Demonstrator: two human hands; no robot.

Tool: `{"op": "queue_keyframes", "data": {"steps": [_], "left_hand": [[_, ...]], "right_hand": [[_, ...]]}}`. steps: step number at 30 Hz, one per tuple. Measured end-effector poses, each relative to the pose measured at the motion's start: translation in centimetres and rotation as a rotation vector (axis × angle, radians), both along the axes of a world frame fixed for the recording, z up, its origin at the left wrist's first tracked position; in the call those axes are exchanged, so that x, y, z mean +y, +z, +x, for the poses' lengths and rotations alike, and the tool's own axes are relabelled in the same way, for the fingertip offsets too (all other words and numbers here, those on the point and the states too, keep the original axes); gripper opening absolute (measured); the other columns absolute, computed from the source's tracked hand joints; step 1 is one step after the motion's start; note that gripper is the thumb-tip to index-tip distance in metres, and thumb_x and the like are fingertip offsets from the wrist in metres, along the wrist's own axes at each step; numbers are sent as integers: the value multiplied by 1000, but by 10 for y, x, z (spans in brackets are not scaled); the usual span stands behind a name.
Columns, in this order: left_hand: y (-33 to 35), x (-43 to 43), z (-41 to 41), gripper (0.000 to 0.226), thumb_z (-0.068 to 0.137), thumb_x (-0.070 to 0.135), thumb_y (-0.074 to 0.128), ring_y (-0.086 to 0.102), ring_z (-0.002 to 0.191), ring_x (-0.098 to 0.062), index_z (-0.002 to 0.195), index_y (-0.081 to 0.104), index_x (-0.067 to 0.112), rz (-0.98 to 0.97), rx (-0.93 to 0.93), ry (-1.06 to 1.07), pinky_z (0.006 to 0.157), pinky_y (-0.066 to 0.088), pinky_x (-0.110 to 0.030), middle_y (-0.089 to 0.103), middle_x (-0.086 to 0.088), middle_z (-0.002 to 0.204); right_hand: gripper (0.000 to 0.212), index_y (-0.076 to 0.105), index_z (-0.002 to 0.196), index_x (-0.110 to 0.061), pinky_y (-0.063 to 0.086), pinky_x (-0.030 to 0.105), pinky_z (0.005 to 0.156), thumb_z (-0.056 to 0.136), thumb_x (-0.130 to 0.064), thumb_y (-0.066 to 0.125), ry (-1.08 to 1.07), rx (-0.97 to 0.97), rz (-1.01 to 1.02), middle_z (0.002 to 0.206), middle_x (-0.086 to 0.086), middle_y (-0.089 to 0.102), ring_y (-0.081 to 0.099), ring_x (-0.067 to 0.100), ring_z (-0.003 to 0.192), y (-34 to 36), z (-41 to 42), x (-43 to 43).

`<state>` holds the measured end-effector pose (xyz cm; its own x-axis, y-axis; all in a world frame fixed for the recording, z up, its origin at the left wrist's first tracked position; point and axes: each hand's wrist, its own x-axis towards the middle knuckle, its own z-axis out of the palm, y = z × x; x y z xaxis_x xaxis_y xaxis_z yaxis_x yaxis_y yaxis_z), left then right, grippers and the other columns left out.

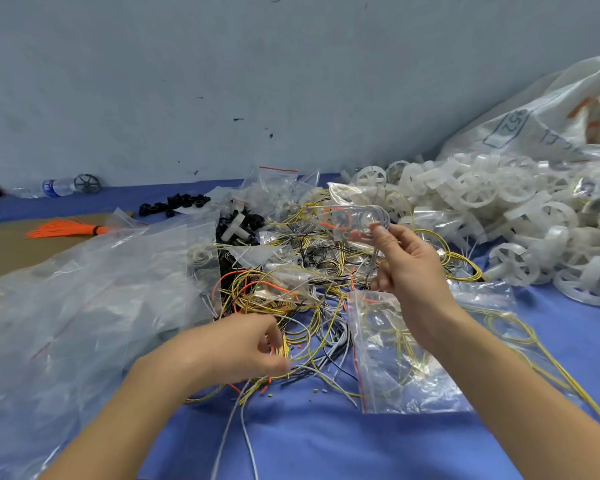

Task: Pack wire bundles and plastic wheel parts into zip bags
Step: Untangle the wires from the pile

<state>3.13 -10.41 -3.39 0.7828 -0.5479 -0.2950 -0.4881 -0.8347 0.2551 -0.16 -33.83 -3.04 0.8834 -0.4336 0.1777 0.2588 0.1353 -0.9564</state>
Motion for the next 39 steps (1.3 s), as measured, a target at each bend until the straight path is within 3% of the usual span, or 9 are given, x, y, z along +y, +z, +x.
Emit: {"op": "queue_keyframes", "data": {"steps": [4,7,10,20,24,29,33,35,39], "left_hand": [[-7,6,-6,28,84,46,62,54,80,-8,106,55,30,253,41,-50,70,43,-27,55,15,83],[-14,2,-2,5,88,30,56,53,70,-9,91,57,26,217,-52,-90,63,41,-25,57,11,75],[-18,0,5,7,88,30,57,53,63,-7,85,56,25,128,-55,-85,64,45,-26,59,9,74],[-34,-10,24,12,92,45,53,62,94,-17,98,57,35,25,-308,-18,71,44,-31,64,11,98],[-37,-20,27,11,94,45,53,63,95,-18,99,55,35,-103,-479,10,75,50,-34,65,9,101],[-10,-11,34,25,93,40,60,58,93,-5,116,60,32,-240,-295,51,81,49,-28,61,11,106],[18,-13,27,21,99,39,46,56,83,5,109,63,32,-600,-579,144,71,45,-23,59,11,102],[24,-22,17,29,99,43,42,55,89,6,119,61,32,-715,-604,109,75,44,-24,56,13,109],[14,-33,6,40,101,40,41,55,116,-10,135,55,25,-600,-522,-65,95,45,-33,60,8,127]], "right_hand": [[12,60,100,-14,45,25,46,99,-26,57,-20,22,-14,103,-8,75,37,8,35,-3,0,-5],[12,60,99,-15,46,24,45,99,-26,57,-25,32,-14,104,-6,75,37,8,34,-4,1,-5],[9,58,97,-15,45,22,43,99,-24,57,-2,37,-7,102,-5,75,36,9,34,-5,2,-2],[14,62,100,-12,47,24,45,99,-25,57,23,88,-46,99,-8,76,36,9,35,-11,-4,0],[18,61,105,-8,47,24,45,100,-25,56,49,107,-104,102,-6,75,39,9,36,-12,-5,2],[15,63,103,-10,43,20,42,100,-23,56,63,100,-190,95,-6,76,41,5,40,-8,-7,4],[14,64,97,-10,43,21,41,100,-21,56,89,101,-233,84,-9,75,39,7,39,-6,-9,8],[15,64,97,-8,42,21,41,99,-21,56,126,114,-251,93,-2,76,39,7,38,-6,-9,12],[14,66,100,-10,41,18,41,98,-22,58,207,116,-310,94,0,76,45,2,39,-6,-13,17]]}}
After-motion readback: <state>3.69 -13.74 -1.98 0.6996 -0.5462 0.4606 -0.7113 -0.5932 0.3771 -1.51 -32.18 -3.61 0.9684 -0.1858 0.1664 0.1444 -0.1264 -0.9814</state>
